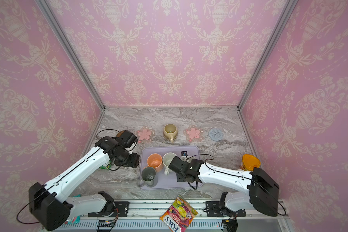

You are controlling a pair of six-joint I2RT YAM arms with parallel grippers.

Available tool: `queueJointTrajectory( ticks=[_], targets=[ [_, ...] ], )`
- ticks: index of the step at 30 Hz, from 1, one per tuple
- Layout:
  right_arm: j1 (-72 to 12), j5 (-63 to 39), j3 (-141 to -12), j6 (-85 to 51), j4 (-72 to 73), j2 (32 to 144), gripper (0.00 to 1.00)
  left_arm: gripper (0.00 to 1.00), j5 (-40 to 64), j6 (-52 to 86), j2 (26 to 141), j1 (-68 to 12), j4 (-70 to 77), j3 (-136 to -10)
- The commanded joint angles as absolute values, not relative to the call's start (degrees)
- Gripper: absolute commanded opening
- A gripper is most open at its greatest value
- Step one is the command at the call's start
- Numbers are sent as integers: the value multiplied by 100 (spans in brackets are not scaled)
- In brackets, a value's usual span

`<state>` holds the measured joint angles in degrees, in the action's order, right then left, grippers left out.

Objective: Place cups on coasters
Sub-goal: Pick up the cup from the tray.

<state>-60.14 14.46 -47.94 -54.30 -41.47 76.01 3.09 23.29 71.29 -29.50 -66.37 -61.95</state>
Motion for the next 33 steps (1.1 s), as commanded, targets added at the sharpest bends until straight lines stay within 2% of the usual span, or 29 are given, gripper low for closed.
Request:
queueJointTrajectory(
  ticks=[1,28,33],
  targets=[
    [-5997,1774,-4834,-5692,-4494,7568,51,69,509,2145,7239,-2986,-6527,-6169],
    [-5805,2356,-4148,-5946,-5621,6170,50,69,658,2239,7154,-2988,-6435,-6035],
    [-5792,2191,-4162,-5683,-5359,6077,50,69,655,2241,7157,-2988,-6441,-6042]
  ],
)
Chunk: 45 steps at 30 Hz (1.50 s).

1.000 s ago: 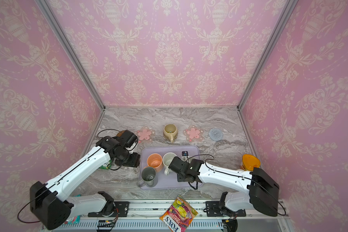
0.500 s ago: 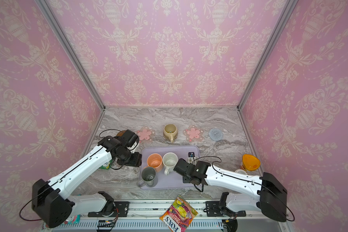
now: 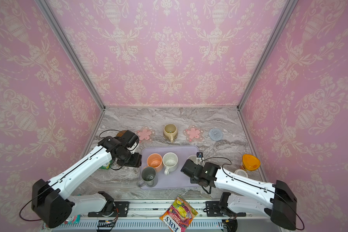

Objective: Place cups on coasters
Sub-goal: Pick up the cup from the tray.

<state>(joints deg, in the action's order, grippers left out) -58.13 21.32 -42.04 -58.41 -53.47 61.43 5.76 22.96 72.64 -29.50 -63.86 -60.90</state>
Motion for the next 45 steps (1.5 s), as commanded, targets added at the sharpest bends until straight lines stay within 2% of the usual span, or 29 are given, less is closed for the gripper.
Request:
queueJointTrajectory(
  ticks=[1,9,18,22,30,38,45],
  targets=[
    [-5799,2125,-4174,-5646,-5276,6097,50,69,651,2242,7159,-2987,-6443,-6051],
    [-5973,1610,-4281,-5400,-4442,6400,51,69,609,2241,7124,-2984,-6472,-6001],
    [-5961,1927,-4557,-5547,-4609,7208,51,70,565,2193,7093,-2987,-6512,-5982],
    [-5945,2028,-4632,-5641,-4750,7399,48,70,541,2154,7144,-2983,-6512,-5976],
    [-5647,2109,-4269,-5830,-4897,6987,39,70,598,2094,7284,-2985,-6434,-6029],
    [-5478,2111,-4023,-5845,-4993,6648,37,70,668,2101,7399,-2980,-6346,-6047],
    [-5449,1800,-3865,-5565,-4442,6677,32,70,703,2144,7440,-2980,-6244,-5971]
  ],
)
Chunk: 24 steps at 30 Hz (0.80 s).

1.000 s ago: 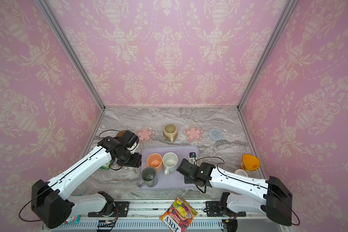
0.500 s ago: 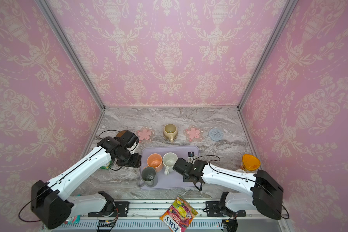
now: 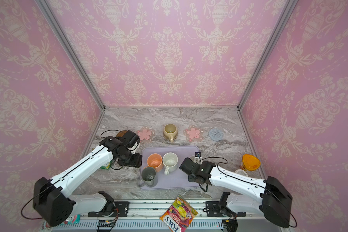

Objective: Place cups on coasters
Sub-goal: Pick up the cup from the tray.

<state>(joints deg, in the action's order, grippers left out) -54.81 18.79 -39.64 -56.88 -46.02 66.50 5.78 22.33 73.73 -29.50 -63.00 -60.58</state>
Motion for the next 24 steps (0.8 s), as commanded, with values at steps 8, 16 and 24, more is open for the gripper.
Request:
queueJointTrajectory(
  ticks=[8,16,24],
  targets=[
    [-5452,1767,-4008,-5377,-4280,7029,21,70,686,2162,7449,-2980,-6223,-5959],
    [-5454,1913,-4076,-5213,-4278,7054,2,70,685,2171,7506,-2981,-6223,-5987],
    [-5398,2307,-4427,-4826,-4549,6715,0,70,611,2186,7523,-2981,-6224,-6055]
  ],
)
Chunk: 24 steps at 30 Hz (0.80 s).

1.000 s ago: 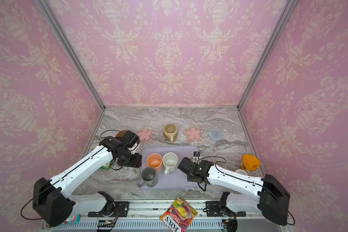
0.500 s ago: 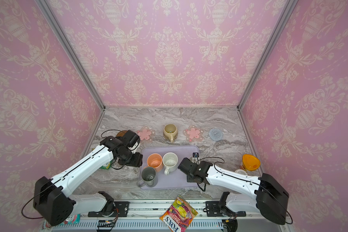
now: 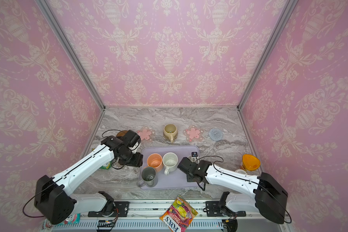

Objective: Place cups on coasters
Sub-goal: Pick up the cup from the tray.

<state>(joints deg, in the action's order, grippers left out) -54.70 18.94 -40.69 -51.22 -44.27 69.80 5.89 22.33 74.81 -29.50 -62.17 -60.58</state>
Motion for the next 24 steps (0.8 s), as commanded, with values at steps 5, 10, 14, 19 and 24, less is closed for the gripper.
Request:
queueJointTrajectory(
  ticks=[5,10,14,19,24],
  targets=[
    [-5177,2434,-4693,-4558,-4711,6525,0,69,502,2215,7472,-2979,-6193,-6105],
    [-4926,2487,-4896,-4301,-4796,6434,0,69,414,2199,7453,-2979,-6188,-6171],
    [-4560,2449,-5024,-3991,-4734,6445,0,69,343,2179,7479,-2955,-6166,-6243],
    [-4098,2369,-5310,-3566,-4624,6562,0,69,272,2132,7547,-2888,-6151,-6401],
    [-3540,2159,-5487,-3112,-4451,6724,0,69,239,2050,7671,-2778,-6100,-6613]
  ],
)
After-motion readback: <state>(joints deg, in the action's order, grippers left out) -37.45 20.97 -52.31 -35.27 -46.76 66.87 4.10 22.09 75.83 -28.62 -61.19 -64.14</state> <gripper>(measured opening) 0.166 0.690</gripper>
